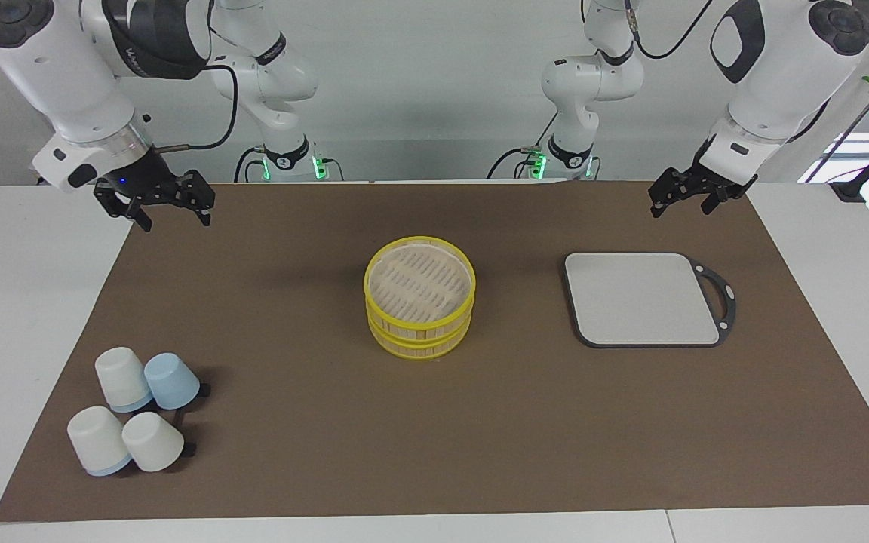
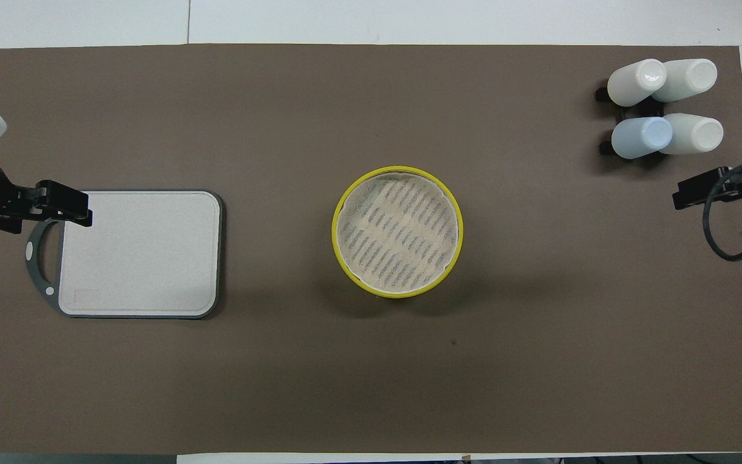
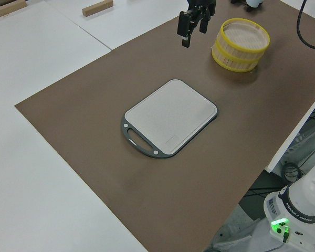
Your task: Place bun in steamer
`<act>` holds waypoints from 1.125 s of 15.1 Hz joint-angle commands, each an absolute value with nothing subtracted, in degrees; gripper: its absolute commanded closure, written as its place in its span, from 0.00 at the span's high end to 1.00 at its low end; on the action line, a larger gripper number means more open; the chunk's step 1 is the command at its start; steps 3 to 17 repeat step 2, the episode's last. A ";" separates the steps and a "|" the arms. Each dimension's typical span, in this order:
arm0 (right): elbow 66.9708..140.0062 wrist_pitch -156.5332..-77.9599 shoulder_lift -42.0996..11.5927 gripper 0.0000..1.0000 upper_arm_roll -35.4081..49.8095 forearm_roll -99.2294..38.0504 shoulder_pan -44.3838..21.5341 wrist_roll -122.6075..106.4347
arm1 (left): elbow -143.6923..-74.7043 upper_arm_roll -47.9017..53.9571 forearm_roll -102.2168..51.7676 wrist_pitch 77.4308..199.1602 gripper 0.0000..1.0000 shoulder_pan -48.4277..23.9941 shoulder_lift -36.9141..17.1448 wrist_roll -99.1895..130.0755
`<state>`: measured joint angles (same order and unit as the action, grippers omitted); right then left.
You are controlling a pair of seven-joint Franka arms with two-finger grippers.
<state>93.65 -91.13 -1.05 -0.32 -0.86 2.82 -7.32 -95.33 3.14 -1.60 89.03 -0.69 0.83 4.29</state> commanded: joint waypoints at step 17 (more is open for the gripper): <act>94.48 -90.44 0.09 1.00 -0.18 -0.44 2.99 -8.44 | -95.54 2.90 -0.62 88.15 1.00 -0.88 1.58 3.96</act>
